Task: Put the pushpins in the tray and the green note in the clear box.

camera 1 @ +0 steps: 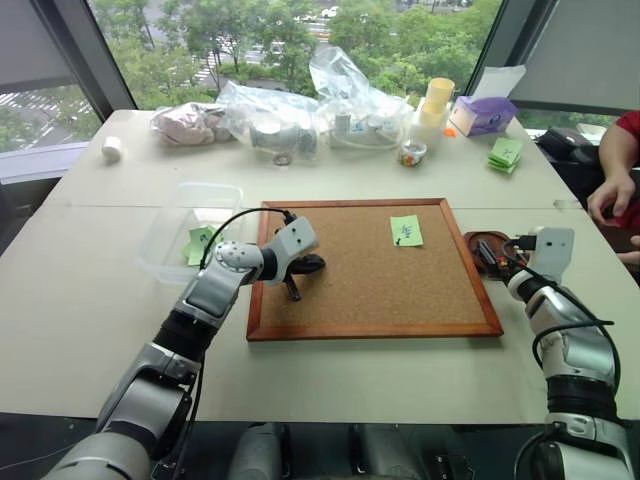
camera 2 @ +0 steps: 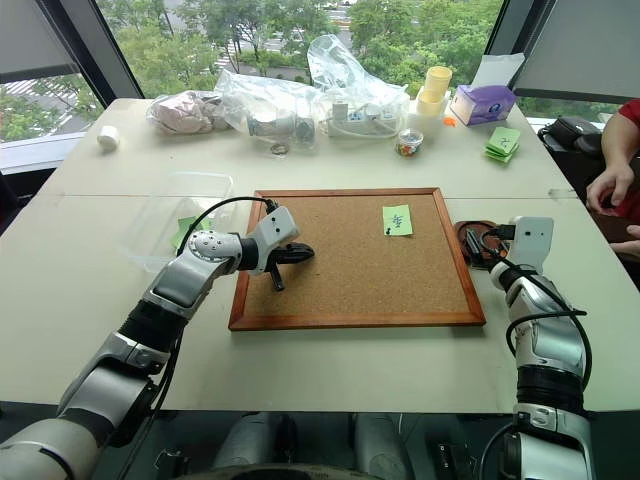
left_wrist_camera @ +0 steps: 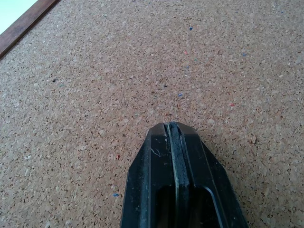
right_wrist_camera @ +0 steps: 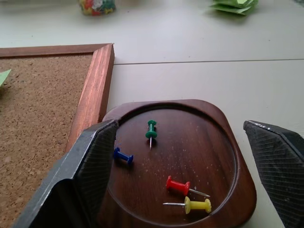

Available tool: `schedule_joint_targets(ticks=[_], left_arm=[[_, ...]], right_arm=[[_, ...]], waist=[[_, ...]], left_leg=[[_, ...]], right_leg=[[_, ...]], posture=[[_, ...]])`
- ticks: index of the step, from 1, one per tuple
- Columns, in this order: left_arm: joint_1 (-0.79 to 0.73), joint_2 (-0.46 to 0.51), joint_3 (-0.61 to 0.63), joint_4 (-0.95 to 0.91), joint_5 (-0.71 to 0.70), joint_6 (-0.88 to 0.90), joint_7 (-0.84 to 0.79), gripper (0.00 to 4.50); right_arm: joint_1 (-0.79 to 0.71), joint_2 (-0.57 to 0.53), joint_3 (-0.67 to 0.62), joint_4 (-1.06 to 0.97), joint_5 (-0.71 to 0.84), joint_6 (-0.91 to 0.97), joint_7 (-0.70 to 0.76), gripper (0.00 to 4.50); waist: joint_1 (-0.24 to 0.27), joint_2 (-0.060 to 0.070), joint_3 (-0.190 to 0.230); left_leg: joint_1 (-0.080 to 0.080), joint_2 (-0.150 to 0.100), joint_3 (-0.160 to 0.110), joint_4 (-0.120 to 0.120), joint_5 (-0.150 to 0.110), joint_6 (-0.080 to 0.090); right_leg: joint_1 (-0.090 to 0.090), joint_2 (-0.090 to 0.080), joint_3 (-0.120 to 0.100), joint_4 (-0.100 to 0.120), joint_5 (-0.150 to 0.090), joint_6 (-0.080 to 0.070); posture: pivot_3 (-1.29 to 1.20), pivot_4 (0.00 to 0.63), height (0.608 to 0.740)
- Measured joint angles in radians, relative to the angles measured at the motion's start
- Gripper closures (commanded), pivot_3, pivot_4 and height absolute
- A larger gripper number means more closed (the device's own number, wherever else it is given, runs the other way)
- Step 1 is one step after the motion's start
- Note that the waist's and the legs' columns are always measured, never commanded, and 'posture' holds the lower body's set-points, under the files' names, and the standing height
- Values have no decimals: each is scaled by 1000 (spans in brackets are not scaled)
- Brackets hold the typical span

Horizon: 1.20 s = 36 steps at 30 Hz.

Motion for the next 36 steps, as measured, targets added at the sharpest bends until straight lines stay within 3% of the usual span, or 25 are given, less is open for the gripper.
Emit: schedule_joint_targets(ticks=[6, 11, 17, 26, 29, 35, 36], left_arm=[[0, 3, 0, 2, 0, 0, -2, 4500], [-3, -7, -2, 6, 0, -1, -3, 4500], [3, -1, -1, -5, 0, 0, 0, 4500], [11, 2, 3, -18, 1, 3, 4, 4500], [11, 2, 3, -19, 1, 4, 4, 4500], [12, 2, 3, -19, 1, 6, 6, 4500], [12, 2, 3, -19, 1, 6, 6, 4500]], right_arm=[[-48, 13, 119, -176, 44, 41, 120, 32], [-55, 83, 265, -159, 24, 64, 167, 32], [-84, 137, 318, -55, 2, 45, 197, 32], [-128, 133, 325, 9, -29, 31, 233, 32], [-142, 127, 331, 26, -51, 33, 236, 1331], [-155, 100, 355, 27, -106, 70, 234, 4381], [-155, 100, 355, 24, -109, 74, 235, 4453]], waist=[[-1, 0, 0], [3, 0, 0], [1, 0, 0], [-1, 0, 0], [-1, 0, 0], [-2, -1, -1], [-2, -1, -1]], left_leg=[[1, 1, -1, 0, 0, 0], [-1, 0, -1, 0, 0, 1], [-1, 0, -1, 0, 0, 1], [0, 0, -1, -1, 0, 1], [0, 0, -1, -1, 0, 1], [0, 1, -1, -1, 0, 1], [1, 1, -1, -1, 0, 1]], right_leg=[[1, 0, 0, 0, 0, 0], [0, 0, 0, -1, 0, 0], [0, 0, -1, -1, 0, 0], [0, 0, -1, -1, 0, 0], [0, 0, -1, -1, 0, 0], [0, 0, -1, -1, 0, 0], [1, 0, -1, -1, 0, 0]], posture=[[0, 150, 738], [0, 150, 738], [0, 150, 738], [0, 150, 738], [0, 150, 738], [0, 150, 738], [0, 150, 738]])
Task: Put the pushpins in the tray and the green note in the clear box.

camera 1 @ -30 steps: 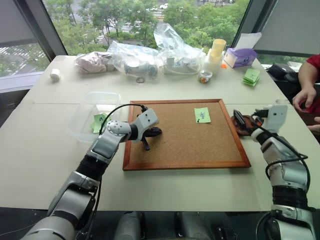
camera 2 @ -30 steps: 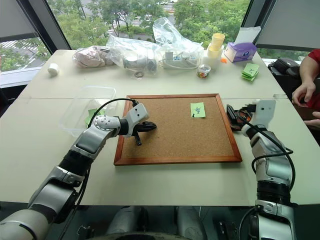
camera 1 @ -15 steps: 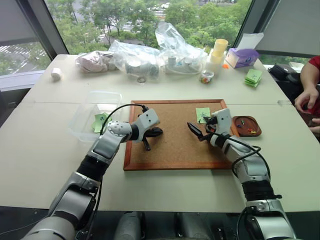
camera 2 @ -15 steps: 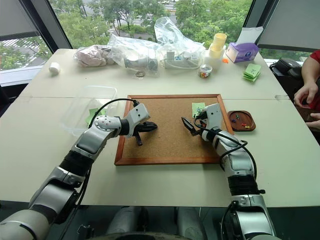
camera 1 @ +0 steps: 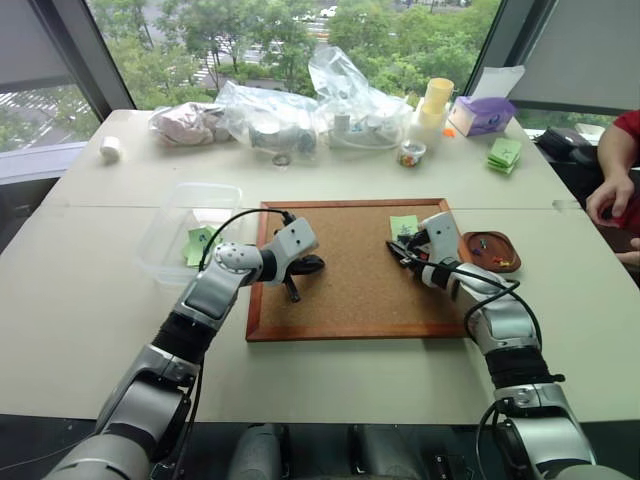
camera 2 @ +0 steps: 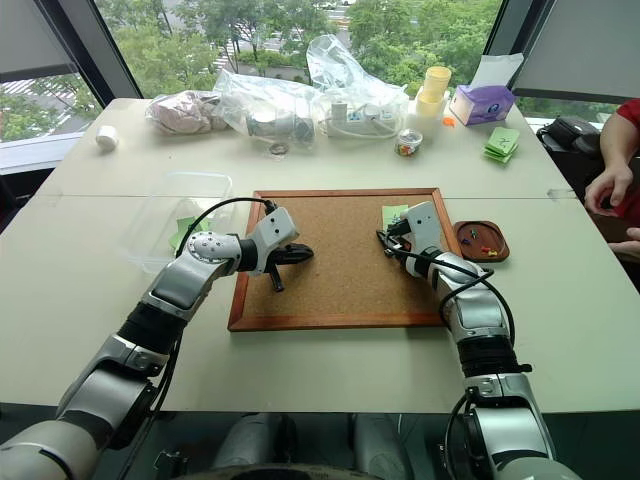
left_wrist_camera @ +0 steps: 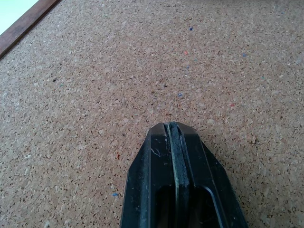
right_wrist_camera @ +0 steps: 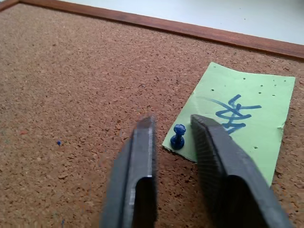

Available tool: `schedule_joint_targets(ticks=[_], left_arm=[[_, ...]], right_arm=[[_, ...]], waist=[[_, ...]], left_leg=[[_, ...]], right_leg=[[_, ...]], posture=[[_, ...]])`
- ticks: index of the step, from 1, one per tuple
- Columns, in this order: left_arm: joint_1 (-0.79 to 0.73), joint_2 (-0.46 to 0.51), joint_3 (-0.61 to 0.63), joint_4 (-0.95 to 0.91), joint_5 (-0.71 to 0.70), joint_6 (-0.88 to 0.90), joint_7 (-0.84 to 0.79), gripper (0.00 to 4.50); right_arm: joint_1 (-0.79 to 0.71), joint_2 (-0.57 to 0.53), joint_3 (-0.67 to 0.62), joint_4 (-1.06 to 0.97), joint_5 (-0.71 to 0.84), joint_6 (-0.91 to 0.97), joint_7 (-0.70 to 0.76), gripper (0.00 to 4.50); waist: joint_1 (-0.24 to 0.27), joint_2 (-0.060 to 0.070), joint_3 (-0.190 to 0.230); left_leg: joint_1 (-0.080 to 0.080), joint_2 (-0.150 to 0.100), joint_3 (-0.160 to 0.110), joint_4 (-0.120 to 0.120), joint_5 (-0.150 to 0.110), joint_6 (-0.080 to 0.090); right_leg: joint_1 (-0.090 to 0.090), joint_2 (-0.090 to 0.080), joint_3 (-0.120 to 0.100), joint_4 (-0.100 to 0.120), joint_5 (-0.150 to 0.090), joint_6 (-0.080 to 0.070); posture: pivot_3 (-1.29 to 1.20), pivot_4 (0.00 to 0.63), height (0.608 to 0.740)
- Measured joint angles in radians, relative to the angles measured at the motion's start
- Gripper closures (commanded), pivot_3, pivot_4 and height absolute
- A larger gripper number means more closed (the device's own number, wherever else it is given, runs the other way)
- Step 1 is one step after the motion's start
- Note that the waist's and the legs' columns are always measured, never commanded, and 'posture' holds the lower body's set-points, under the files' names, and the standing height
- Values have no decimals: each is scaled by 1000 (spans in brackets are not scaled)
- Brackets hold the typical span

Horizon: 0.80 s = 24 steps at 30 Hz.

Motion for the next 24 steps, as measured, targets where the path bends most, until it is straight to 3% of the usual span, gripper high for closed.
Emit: schedule_joint_targets(ticks=[15, 24], left_arm=[[-1, -3, -1, 8, 0, -5, -5, 4500], [-2, -3, 3, 18, -2, -8, -8, 4500]], right_arm=[[39, 10, -27, -43, -4, -28, -8, 4453], [67, 17, -72, -279, 60, -2, -31, 4453]], waist=[[3, 0, 0], [2, 0, 0]], left_leg=[[0, 0, 0, -2, 0, 0], [0, 0, 0, -2, 0, -1]], right_leg=[[0, 0, 0, -1, 0, 0], [0, -1, 0, -1, 0, 0]], posture=[[0, 150, 738], [0, 150, 738]])
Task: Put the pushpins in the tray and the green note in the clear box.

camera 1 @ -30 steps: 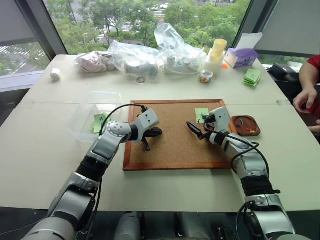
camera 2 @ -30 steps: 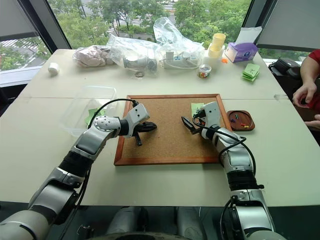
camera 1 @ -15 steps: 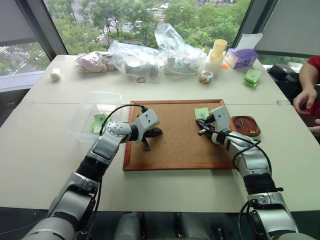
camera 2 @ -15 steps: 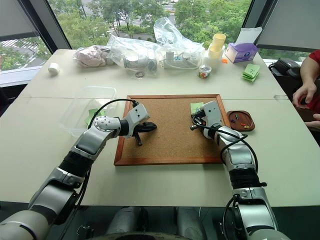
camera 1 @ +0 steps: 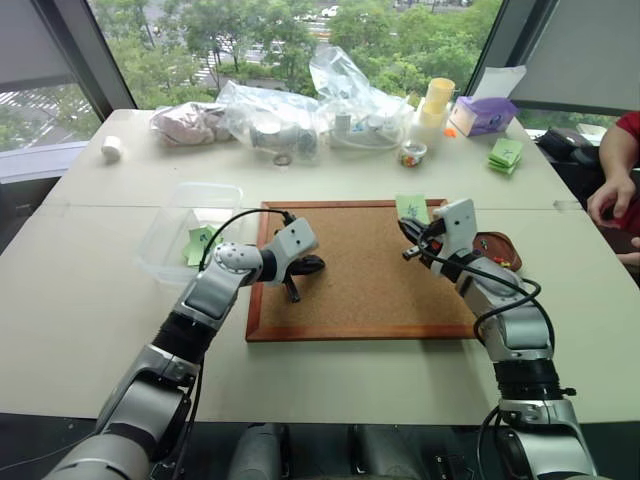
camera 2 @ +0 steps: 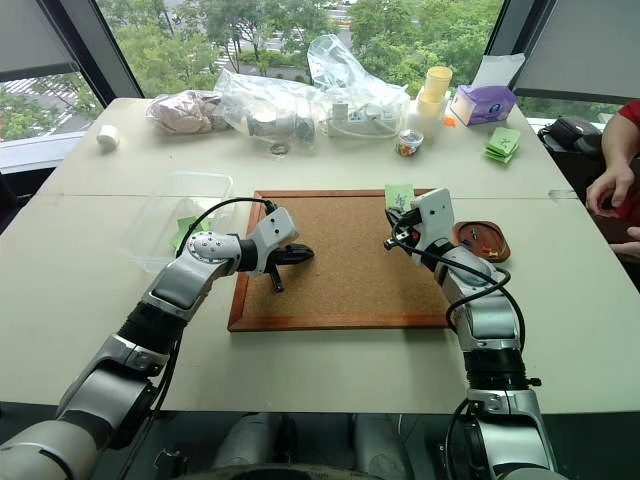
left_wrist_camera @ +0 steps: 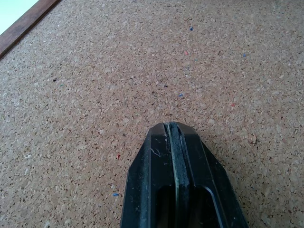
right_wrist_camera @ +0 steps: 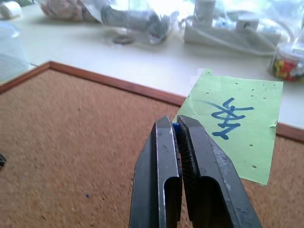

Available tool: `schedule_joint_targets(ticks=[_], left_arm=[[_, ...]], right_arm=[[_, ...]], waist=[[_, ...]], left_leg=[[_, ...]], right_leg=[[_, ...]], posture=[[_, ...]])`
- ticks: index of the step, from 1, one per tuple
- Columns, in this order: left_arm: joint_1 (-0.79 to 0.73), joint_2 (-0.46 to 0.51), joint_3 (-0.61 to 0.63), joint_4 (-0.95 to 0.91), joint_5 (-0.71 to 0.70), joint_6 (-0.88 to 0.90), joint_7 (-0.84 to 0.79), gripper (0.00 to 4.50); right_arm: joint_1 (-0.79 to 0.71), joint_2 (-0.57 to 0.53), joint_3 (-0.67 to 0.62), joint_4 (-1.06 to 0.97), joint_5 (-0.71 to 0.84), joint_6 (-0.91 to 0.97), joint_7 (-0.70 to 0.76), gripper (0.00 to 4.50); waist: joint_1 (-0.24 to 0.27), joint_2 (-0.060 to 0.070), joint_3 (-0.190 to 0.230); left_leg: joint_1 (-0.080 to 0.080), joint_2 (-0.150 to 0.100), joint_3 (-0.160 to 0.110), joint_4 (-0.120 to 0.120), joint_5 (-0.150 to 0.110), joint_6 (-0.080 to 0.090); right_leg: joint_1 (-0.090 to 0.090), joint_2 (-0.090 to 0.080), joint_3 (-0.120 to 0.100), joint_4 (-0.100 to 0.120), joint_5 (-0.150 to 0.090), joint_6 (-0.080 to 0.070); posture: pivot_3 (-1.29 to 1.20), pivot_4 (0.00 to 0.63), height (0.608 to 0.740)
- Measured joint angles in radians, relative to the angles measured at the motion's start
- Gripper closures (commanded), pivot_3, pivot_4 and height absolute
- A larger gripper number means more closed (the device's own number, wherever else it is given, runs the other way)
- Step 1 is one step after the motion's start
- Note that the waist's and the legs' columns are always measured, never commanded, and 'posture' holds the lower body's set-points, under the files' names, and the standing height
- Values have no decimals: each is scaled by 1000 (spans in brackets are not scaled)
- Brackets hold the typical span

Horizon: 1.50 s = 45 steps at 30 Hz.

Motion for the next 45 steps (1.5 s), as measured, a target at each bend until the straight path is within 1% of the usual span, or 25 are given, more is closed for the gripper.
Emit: schedule_joint_targets(ticks=[2, 3, 4, 6, 8, 11, 12, 15, 16, 18, 23, 27, 31, 32, 34, 36, 37, 38, 39, 40, 41, 42, 45], left_arm=[[0, -14, 16, 9, -15, 4, -2, 4500], [-1, -30, 43, 15, -39, 24, -3, 3841], [-1, -59, 85, 21, -86, 79, -5, 3597], [-2, -93, 138, 29, -153, 155, -4, 2627], [-22, -123, 186, 30, -228, 244, -5, 1757], [-86, -129, 264, 29, -317, 320, -9, 297], [-116, -145, 308, 40, -357, 341, -4, 79], [-207, -205, 416, 90, -448, 380, 40, 79], [-254, -247, 464, 149, -484, 406, 72, 79], [-312, -293, 513, 236, -530, 443, 106, 79], [-397, -347, 539, 412, -561, 457, 110, 79], [-487, -368, 552, 595, -556, 386, 111, 79], [-540, -377, 560, 719, -553, 330, 104, 79], [-559, -381, 560, 758, -548, 314, 98, 301], [-579, -390, 559, 804, -535, 288, 81, 898], [-593, -398, 559, 844, -529, 273, 64, 1890], [-596, -400, 559, 855, -528, 270, 57, 2296], [-599, -400, 558, 865, -524, 270, 45, 2852], [-601, -400, 556, 873, -518, 270, 30, 3266], [-601, -399, 554, 875, -511, 270, 20, 3847], [-601, -399, 552, 877, -507, 270, 16, 4252], [-602, -400, 549, 880, -502, 270, 6, 4419], [-605, -401, 548, 881, -488, 266, -3, 4419]], right_arm=[[9, -4, 0, -27, 8, 22, -2, 4453], [12, -8, 1, -38, 11, 33, -1, 4500], [19, -15, 1, -57, 13, 43, 2, 4500], [23, -20, 3, -82, 15, 55, 9, 4500], [28, -34, 6, -110, 16, 69, 18, 4500], [33, -59, 4, -137, 16, 80, 30, 4500], [36, -74, 4, -144, 16, 84, 37, 4500], [38, -102, 2, -177, 18, 92, 56, 4500], [43, -112, 3, -200, 24, 101, 65, 4500], [46, -122, 9, -242, 33, 109, 78, 4500], [49, -132, 19, -279, 35, 123, 86, 4500], [50, -134, 36, -309, 35, 128, 88, 4500], [58, -142, 47, -338, 33, 128, 95, 4500], [63, -148, 54, -346, 33, 129, 97, 4500], [66, -150, 67, -358, 33, 129, 98, 4500], [67, -156, 78, -370, 32, 129, 98, 4500], [68, -161, 79, -372, 32, 129, 98, 4500], [70, -167, 79, -373, 30, 129, 98, 4500], [75, -175, 80, -377, 24, 128, 99, 4500], [78, -179, 81, -377, 19, 128, 99, 4500], [80, -181, 82, -378, 14, 127, 100, 4500], [83, -187, 85, -378, 11, 126, 102, 4500], [88, -190, 86, -380, 4, 125, 105, 4500]], waist=[[1, 0, 0], [3, 0, 0], [5, 0, 0], [5, -1, 1], [4, -3, 3], [2, -4, 5], [2, -3, 5], [3, -3, 5], [5, -4, 5], [5, -4, 6], [0, -4, 6], [2, -4, 6], [3, -4, 6], [4, -4, 6], [4, -4, 6], [4, -5, 6], [4, -5, 6], [4, -5, 6], [4, -5, 6], [4, -5, 6], [4, -5, 6], [4, -5, 6], [4, -5, 6]], left_leg=[[0, 0, 0, 0, 0, 0], [0, 0, 0, 0, 0, 0], [-2, -1, 0, 0, 0, 0], [-4, -1, -1, 1, 0, 0], [-6, -1, -1, 0, 0, 0], [-8, -1, -1, 0, 0, 0], [-9, -1, -1, 0, 0, 0], [-11, -1, -1, 0, 0, -1], [-11, -1, -1, 0, 0, -1], [-14, -1, -2, 1, 0, -1], [-18, -2, -1, 1, 3, -6], [-19, -4, -2, 1, 3, -6], [-19, -5, -2, 1, 4, -6], [-19, -6, -2, 1, 3, -6], [-20, -7, -3, 1, 4, -6], [-20, -7, -3, 1, 4, -6], [-20, -7, -3, 1, 4, -6], [-20, -7, -3, 1, 3, -6], [-20, -8, -3, 1, 3, -6], [-20, -8, -4, 1, 4, -6], [-20, -8, -4, 1, 4, -6], [-20, -8, -4, 1, 4, -6], [-20, -8, -4, 1, 4, -6]], right_leg=[[0, 0, 0, 0, 0, 0], [0, 0, 0, 0, 0, 0], [-1, -1, 0, 0, 0, 0], [-3, -1, 0, 0, 0, 0], [-5, -1, 0, 0, 0, 0], [-8, 0, 0, 0, 0, 0], [-9, 0, 0, 0, 0, 0], [-10, 0, 0, 0, 0, 0], [-11, 0, -1, 0, 0, 0], [-12, 0, -1, 0, 0, 1], [-18, 1, -1, 0, 0, 1], [-18, 1, -1, 0, 0, 1], [-18, 1, -1, 0, 0, 1], [-19, 1, -1, 0, 0, 1], [-19, 0, -1, 0, 0, 1], [-19, 0, -1, 0, 0, 1], [-19, 0, -1, 0, 0, 1], [-19, 0, -1, 0, 0, 1], [-19, 0, -1, 0, 0, 1], [-19, 0, -1, 0, 0, 1], [-19, 0, -1, 0, 0, 1], [-19, 0, -1, 0, 0, 1], [-19, 0, -1, 0, 0, 1]], posture=[[0, 150, 738], [0, 150, 738], [0, 150, 738], [0, 150, 738], [0, 150, 738], [0, 150, 738], [0, 150, 738], [0, 150, 738], [0, 150, 738], [0, 150, 738], [0, 150, 738], [0, 150, 738], [0, 150, 738], [0, 150, 738], [0, 150, 738], [0, 150, 738], [0, 150, 738], [0, 150, 738], [0, 150, 738], [0, 150, 738], [0, 150, 738], [0, 150, 738], [0, 150, 738]])
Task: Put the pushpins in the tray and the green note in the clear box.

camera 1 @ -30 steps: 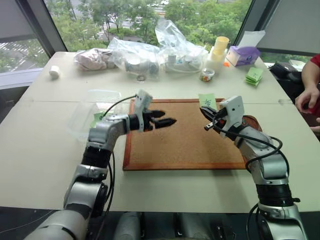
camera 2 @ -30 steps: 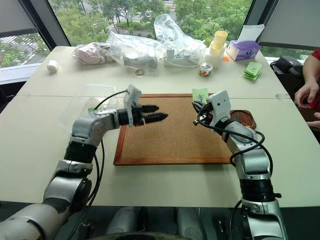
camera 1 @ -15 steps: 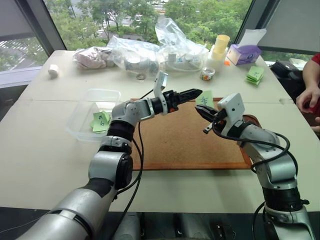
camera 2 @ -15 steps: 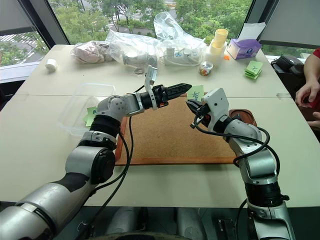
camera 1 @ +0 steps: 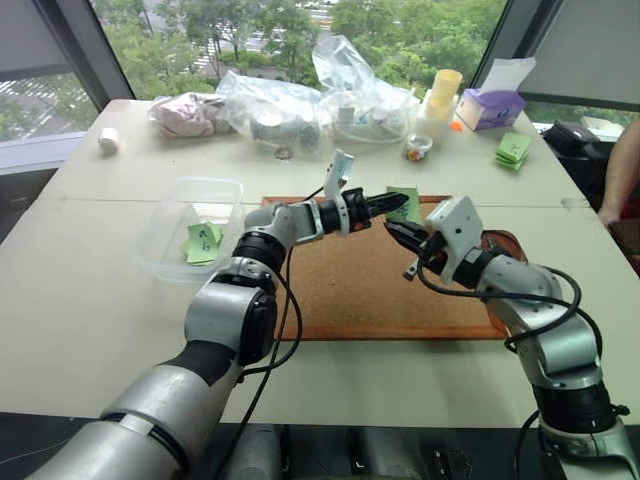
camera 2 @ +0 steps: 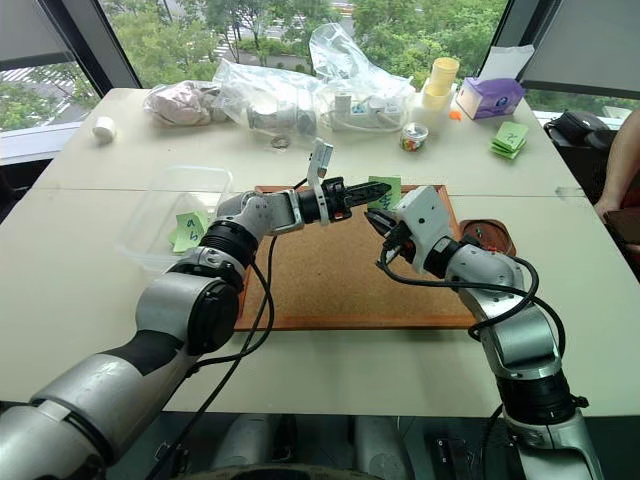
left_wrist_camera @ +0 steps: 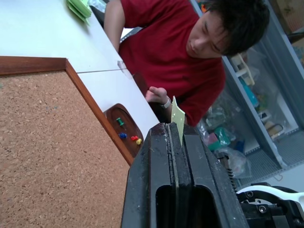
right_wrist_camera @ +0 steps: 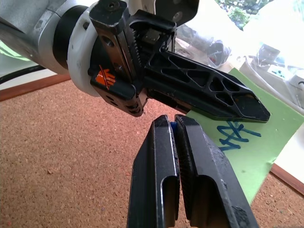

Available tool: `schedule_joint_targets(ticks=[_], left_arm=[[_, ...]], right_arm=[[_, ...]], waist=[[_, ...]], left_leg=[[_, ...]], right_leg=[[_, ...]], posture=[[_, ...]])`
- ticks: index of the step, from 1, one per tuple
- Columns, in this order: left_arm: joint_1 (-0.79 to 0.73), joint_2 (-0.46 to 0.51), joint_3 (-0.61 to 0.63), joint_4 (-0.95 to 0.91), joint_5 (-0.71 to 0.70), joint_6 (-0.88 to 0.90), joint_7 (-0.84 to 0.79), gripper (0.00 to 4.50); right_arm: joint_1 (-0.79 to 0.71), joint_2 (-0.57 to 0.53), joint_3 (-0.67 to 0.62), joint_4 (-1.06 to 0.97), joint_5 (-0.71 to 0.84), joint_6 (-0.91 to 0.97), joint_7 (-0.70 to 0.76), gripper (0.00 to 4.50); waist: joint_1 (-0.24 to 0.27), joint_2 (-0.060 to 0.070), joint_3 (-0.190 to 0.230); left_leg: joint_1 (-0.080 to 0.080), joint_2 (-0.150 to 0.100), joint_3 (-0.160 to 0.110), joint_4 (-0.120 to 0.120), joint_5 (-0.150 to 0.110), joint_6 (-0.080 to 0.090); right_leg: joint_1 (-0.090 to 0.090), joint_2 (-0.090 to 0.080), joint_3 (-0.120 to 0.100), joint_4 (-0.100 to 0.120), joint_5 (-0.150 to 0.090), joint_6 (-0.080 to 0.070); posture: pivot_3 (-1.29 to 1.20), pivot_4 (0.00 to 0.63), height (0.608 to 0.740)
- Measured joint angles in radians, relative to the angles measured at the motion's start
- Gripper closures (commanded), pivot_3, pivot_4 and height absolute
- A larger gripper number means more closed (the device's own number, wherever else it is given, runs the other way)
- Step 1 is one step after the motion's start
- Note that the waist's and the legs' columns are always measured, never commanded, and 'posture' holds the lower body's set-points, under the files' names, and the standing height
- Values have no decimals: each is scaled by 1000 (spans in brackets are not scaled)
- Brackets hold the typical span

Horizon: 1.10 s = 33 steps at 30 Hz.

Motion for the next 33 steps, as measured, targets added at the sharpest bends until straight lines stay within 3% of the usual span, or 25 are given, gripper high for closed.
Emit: schedule_joint_targets(ticks=[8, 16, 19, 24, 30, 33], left_arm=[[23, 11, -102, 10, 153, -158, 12, 4419], [54, 63, -30, 2, 129, -142, 29, 4419], [108, 83, -102, -163, 172, -160, 9, 4419], [295, 110, -318, -571, 275, -203, -24, 4419], [328, 68, -336, -790, 253, -107, 44, 4419], [357, 71, -342, -815, 244, -80, 58, 4500]], right_arm=[[1, 1, -17, -45, -3, 19, -20, 4500], [-23, 153, -261, -96, 250, 201, -163, 4500], [-20, 125, -344, 12, 233, 218, -231, 4500], [9, 16, -344, 292, 74, 183, -298, 4500], [10, -11, -286, 504, -9, 34, -266, 4500], [6, -11, -286, 538, -19, -5, -265, 3541]], waist=[[0, 0, 0], [4, 0, 0], [4, 0, 0], [2, 1, 0], [-5, 3, -1], [-5, 3, -1]], left_leg=[[0, 0, 0, 0, 0, -1], [-1, 1, -1, 2, 0, 0], [-1, -1, 0, 3, 0, 0], [-1, 0, 1, 2, 0, 0], [0, 0, 1, 3, 0, 0], [1, 1, 1, 3, 1, -1]], right_leg=[[0, 0, 0, 0, 0, 0], [0, -1, -1, 2, 0, 0], [0, -3, 0, 2, 0, 0], [0, -3, 1, 2, 0, 0], [0, -1, 3, 4, 0, 0], [0, 0, 3, 4, 0, 0]], posture=[[0, 150, 738], [0, 150, 738], [0, 150, 738], [0, 150, 738], [0, 150, 738], [0, 150, 738]])
